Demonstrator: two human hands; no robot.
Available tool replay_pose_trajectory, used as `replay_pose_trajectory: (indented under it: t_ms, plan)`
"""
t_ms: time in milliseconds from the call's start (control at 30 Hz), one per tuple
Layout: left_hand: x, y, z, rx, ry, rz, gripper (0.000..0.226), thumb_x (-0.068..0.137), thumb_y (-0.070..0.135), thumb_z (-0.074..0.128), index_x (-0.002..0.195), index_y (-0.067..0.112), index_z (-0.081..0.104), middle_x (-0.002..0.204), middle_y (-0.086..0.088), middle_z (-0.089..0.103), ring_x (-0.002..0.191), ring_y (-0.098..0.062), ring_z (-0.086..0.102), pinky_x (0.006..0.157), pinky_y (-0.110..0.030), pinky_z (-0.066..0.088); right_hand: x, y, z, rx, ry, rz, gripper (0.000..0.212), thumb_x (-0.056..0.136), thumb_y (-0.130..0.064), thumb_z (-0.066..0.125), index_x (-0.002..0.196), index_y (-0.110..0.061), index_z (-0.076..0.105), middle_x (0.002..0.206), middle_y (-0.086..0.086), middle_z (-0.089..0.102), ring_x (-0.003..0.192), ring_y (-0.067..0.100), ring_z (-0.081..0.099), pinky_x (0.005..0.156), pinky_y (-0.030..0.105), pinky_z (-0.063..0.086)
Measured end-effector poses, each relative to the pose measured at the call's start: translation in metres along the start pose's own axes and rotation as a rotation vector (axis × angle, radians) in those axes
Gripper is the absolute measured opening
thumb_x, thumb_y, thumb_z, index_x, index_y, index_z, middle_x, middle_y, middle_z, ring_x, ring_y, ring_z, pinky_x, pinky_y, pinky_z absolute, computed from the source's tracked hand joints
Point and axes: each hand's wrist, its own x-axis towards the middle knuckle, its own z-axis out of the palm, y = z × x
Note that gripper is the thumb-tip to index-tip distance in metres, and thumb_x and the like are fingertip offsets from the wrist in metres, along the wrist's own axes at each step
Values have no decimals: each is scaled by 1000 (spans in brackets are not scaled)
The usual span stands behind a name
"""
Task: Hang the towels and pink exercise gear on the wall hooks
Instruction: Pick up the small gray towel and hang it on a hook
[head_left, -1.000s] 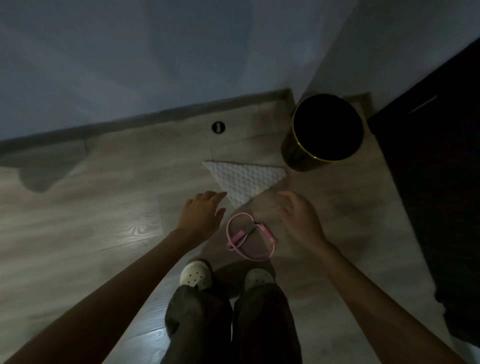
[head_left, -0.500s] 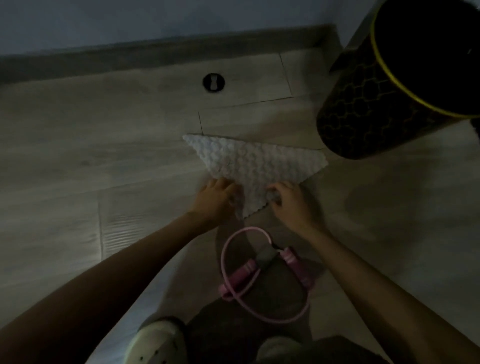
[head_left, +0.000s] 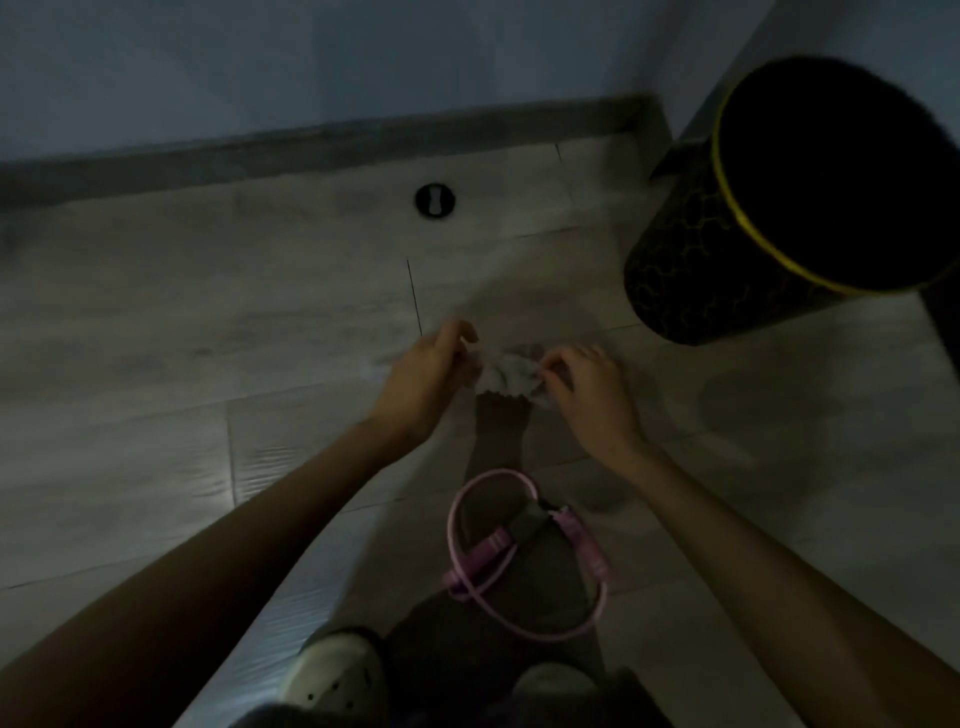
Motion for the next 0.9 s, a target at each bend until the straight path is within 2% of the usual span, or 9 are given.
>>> replay_pose_trajectory:
  t_ms: [133, 300, 367, 500, 567, 633, 700, 767, 900]
  plan:
    - [-5, 80, -96, -179, 75, -100, 14, 93, 23, 54, 97, 11, 50, 76, -5, 60, 65, -16, 55, 59, -26, 42, -4, -75, -90, 165, -81, 72, 15, 90, -10, 57, 102, -6, 65, 100, 10, 70, 92, 23, 64, 69, 24, 42]
    - [-16, 181, -232, -228, 130, -175, 10, 88, 27, 62, 82, 20, 57, 70, 9, 59, 65, -3, 56, 58, -13, 42, -14, -178, -215, 192, -88, 37, 19, 85, -11, 62, 102, -6, 68, 99, 13, 72, 91, 26, 67, 79, 37, 53]
    - [-27, 220, -285, -229, 139, -156, 10, 89, 26, 61, 81, 20, 57, 69, 8, 61, 65, -7, 58, 62, -21, 46, -20, -219, -266, 222, -91, 13, 20, 82, -9, 64, 101, -7, 70, 97, 12, 73, 88, 24, 68, 78, 32, 52]
    - [-53, 300, -392, -274, 183, -133, 11, 90, 23, 60, 83, 14, 60, 80, -4, 65, 78, -17, 64, 75, -32, 53, -35, -305, -370, 257, -121, -44, 14, 82, -9, 66, 95, -8, 71, 86, 7, 71, 79, 13, 62, 67, 21, 44]
    - [-66, 342, -444, -302, 214, -131, 14, 90, 23, 59, 83, 11, 59, 77, -2, 63, 73, -12, 62, 72, -27, 51, -45, -347, -421, 240, -164, -82, 9, 84, -11, 64, 91, -8, 69, 83, 2, 67, 78, 14, 61, 67, 23, 44]
    - [-79, 383, -493, -309, 261, -116, 14, 90, 23, 59, 82, 12, 57, 72, 3, 61, 64, -2, 58, 63, -16, 47, -53, -386, -467, 240, -192, -113, 9, 86, -11, 62, 91, -6, 66, 87, 6, 68, 83, 21, 63, 75, 31, 47]
    - [-90, 419, -538, -291, 303, -92, 13, 91, 22, 59, 81, 13, 56, 69, 8, 59, 58, 3, 55, 57, -8, 41, -60, -425, -511, 277, -185, -138, 10, 85, -7, 59, 89, -14, 65, 91, 1, 67, 89, 22, 63, 81, 31, 47]
    - [-101, 450, -578, -278, 336, -58, 14, 91, 22, 59, 82, 12, 57, 70, 7, 59, 59, 2, 54, 57, -7, 41, -69, -468, -551, 362, -206, -183, 27, 85, -4, 53, 86, -30, 61, 94, -9, 65, 95, 17, 60, 81, 25, 45]
    - [-121, 502, -651, -228, 416, 34, 14, 91, 23, 58, 83, 12, 57, 73, 8, 59, 63, -3, 53, 59, -8, 41, -91, -551, -608, 557, -289, -323, 23, 79, -20, 61, 98, -33, 57, 107, -6, 64, 96, 14, 59, 85, 24, 44]
